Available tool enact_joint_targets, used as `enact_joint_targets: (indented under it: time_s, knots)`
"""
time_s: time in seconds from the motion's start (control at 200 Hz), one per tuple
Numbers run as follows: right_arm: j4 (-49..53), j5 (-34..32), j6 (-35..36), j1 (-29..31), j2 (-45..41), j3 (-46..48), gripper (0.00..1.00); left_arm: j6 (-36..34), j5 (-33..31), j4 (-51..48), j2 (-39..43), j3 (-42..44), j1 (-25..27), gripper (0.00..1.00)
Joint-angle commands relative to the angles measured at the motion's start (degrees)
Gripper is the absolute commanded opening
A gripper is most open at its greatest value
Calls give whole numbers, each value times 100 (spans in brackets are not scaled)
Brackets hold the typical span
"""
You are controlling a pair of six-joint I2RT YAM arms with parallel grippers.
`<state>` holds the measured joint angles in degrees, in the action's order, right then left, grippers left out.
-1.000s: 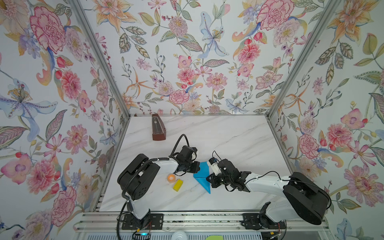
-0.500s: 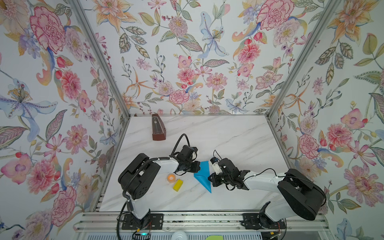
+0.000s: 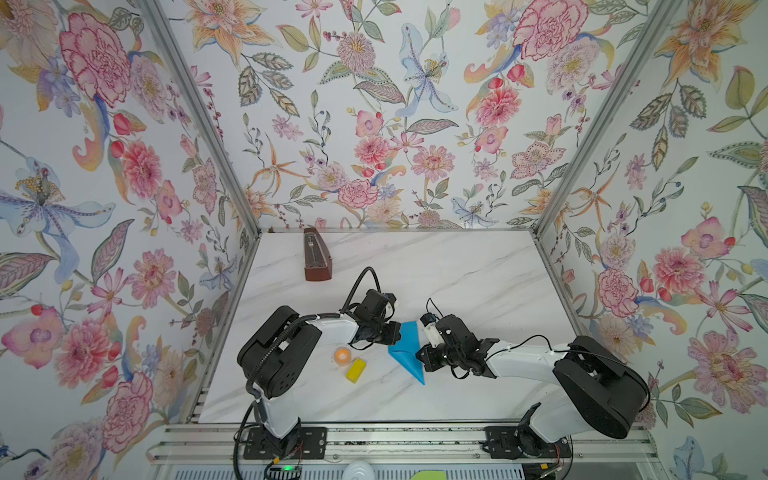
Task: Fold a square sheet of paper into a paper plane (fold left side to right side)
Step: 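Press the folded flap with the right gripper while the left gripper holds the sheet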
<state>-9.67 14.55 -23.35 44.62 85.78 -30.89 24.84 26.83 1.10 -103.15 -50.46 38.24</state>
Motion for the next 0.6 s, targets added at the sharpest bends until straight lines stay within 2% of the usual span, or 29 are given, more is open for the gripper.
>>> enact_joint_targets:
  time_s: [0.0, 0.39, 0.595]
  knots:
    - [163, -99, 59, -62, -7, -135, 0, -154, -247, -516, -293, 53, -45, 0]
    - [227, -171, 51, -152, 25, -126, 0, -170, -282, -541, -285, 75, -61, 0]
    - [53, -40, -241, -148, 226, 9, 0, -119, -382, -602, 108, -44, -71, 0]
